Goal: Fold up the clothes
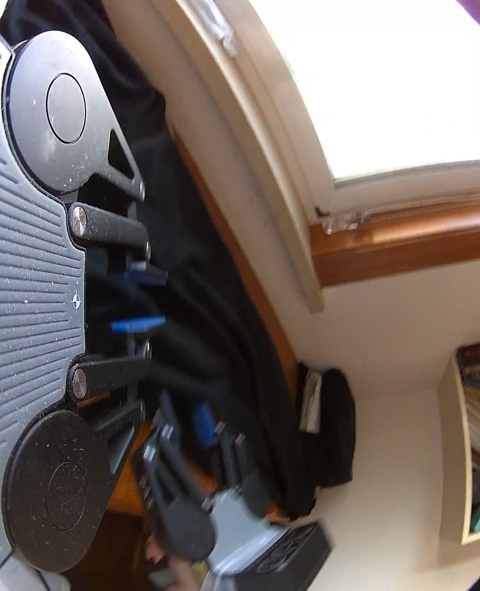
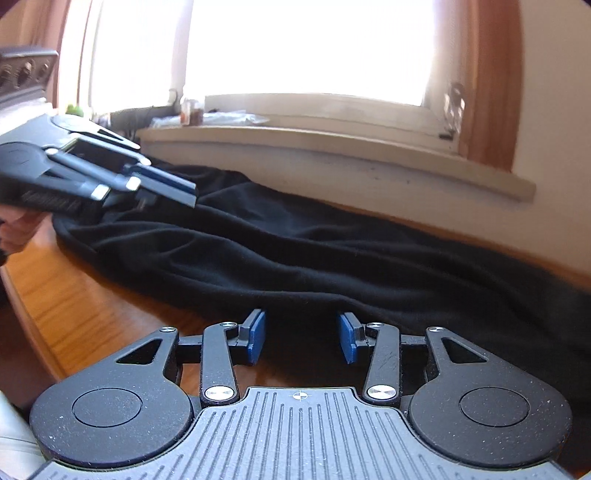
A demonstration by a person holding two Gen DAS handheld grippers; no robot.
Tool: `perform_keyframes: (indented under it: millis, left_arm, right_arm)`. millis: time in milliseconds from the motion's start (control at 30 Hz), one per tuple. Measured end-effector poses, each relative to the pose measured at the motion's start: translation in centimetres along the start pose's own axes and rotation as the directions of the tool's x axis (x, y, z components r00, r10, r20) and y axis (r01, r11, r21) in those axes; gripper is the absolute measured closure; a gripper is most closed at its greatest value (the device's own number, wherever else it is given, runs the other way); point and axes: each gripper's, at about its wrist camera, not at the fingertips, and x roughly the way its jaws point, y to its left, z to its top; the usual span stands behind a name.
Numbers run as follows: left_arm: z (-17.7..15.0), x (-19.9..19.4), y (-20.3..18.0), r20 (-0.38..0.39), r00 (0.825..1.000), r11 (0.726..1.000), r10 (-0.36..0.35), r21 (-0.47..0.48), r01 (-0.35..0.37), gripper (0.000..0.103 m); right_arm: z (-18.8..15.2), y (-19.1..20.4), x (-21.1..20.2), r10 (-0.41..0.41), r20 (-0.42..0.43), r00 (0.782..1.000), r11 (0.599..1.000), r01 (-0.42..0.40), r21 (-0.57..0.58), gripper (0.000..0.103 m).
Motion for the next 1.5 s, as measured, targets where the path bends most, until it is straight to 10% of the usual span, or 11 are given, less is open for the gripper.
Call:
perform_keyframes:
  millis: [267,400,700,967,1200,1500]
  left_arm:
    - [-0.7,1.5,-2.3,-0.036,0.998,0.997,-0.047,0.059,0.049,0.055]
    - [-0.4,2.1,-1.0,-0.034,0.999,0.998,-0.001,0.056,0.003,0.099]
    - [1.8,1.3,4.7,0.064,0.998,0.997,-0.008,-0.079,0.013,0.099]
    - [1.3,3.0,9.2,0.035,0.995,0.960,-0.092,-0.264,0.098,0.096]
    - [-1.7,-1.6,14.0,0.022,0.996,0.927,0.089,-0.368,-0.075,0.093]
    - [-7.5,-11.2,19.6,-0.021,0.947,0.837,0.322,-0.461,-0.295,0.093]
  right_arm:
    - [1.7,-0.9,1.4,-0.028,0.020,0.999,0.999,0.028,-0.016,0.061]
    - [1.8,-1.1,1.1,-0.023,0.028,0.999,1.000,0.024,-0.007,0.061]
    - [1.6,2.0,0.0,0.115,0.029,0.993,0.993,-0.114,-0.032,0.055]
    - [2.8,4.6,4.5,0.315,-0.088,0.945,0.949,-0.316,-0.006,0.046]
    - [4.4,6.6,5.3,0.366,-0.105,0.925,0.929,-0.370,-0.016,0.042]
    - [6.2,8.1,6.1,0.464,-0.064,0.883,0.886,-0.463,0.034,0.050]
